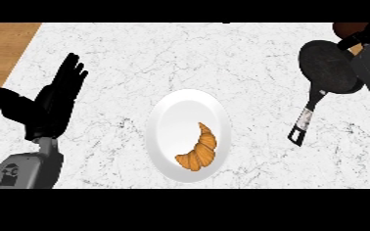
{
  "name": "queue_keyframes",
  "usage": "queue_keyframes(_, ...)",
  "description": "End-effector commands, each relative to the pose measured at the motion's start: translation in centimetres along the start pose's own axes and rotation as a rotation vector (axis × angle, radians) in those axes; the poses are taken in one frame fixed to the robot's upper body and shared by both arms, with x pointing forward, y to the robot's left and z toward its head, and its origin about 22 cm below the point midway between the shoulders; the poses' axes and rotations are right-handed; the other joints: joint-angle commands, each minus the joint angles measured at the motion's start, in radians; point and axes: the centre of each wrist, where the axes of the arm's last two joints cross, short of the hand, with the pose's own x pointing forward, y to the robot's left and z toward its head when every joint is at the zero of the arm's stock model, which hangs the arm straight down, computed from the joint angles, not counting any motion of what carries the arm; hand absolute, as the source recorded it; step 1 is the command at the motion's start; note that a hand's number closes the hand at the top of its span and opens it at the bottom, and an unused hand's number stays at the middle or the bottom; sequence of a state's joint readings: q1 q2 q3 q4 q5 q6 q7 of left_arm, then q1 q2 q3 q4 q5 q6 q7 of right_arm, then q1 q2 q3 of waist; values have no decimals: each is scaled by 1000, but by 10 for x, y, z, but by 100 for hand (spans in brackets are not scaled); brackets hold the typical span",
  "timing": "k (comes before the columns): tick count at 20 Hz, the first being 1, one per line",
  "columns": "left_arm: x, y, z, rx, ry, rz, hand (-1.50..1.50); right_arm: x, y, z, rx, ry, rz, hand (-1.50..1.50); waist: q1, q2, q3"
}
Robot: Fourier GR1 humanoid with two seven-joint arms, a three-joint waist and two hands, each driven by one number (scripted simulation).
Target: Pick the cupcake from the plate and place it in the pan
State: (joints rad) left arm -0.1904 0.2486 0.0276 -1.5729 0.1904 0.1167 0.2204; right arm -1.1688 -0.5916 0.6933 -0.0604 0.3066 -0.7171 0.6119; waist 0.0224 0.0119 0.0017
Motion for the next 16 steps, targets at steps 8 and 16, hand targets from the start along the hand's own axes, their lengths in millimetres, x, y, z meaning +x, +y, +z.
queue_keyframes(8,-1,-3,-2,-20,-9,-19,0,-89,47,11,69,-34,-53,150,24,12,3)
queue_keyframes(16,12,-10,-8,-22,-30,-6,0,-126,52,7,227,221,-124,-150,26,17,5)
